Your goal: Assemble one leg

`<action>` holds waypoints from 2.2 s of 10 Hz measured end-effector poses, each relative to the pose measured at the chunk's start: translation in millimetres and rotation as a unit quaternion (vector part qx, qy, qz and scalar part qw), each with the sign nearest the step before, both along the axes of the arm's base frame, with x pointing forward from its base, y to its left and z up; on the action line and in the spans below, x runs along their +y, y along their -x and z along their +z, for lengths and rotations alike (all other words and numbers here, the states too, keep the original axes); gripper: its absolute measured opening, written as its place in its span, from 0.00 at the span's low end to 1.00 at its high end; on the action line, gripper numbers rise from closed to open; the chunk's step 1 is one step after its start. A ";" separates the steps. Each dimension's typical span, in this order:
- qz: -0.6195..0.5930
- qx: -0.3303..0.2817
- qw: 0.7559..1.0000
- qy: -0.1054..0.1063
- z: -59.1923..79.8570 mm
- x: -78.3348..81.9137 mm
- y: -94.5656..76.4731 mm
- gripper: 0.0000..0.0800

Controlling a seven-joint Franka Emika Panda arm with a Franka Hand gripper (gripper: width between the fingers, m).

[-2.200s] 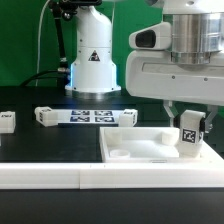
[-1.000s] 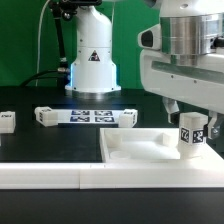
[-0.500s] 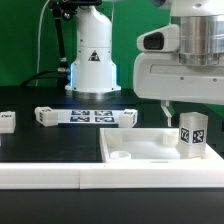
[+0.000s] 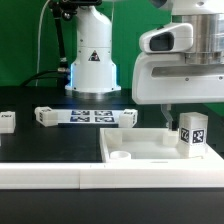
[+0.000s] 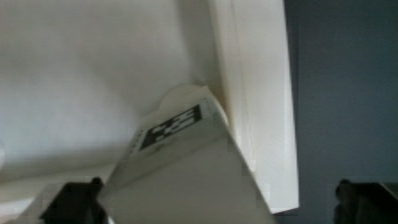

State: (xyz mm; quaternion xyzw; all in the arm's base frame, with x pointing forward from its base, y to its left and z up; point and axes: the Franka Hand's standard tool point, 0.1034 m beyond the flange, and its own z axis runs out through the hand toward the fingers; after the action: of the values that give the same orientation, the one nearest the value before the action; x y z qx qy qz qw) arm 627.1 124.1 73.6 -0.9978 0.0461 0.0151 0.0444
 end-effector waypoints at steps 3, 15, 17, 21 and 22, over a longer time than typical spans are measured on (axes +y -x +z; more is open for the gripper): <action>0.084 -0.007 0.996 -0.002 -0.4 -1.4 0.1 0.81; -0.072 0.011 0.997 -0.022 -3.7 -12.5 -5.0 0.36; -0.165 0.023 0.986 -0.025 -4.0 -14.4 -5.3 0.36; -0.330 0.039 0.943 -0.016 -5.2 -15.2 -4.3 0.36; -0.368 0.042 0.929 -0.014 -5.1 -15.5 -4.6 0.36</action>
Offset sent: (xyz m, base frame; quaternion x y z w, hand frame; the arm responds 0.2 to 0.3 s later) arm -0.0040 -0.0070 -0.0018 -0.0029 -0.0083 -0.0992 0.9950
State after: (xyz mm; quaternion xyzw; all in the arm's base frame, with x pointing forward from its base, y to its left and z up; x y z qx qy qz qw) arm 631.7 108.6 68.5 -0.9086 0.4117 0.0403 0.0586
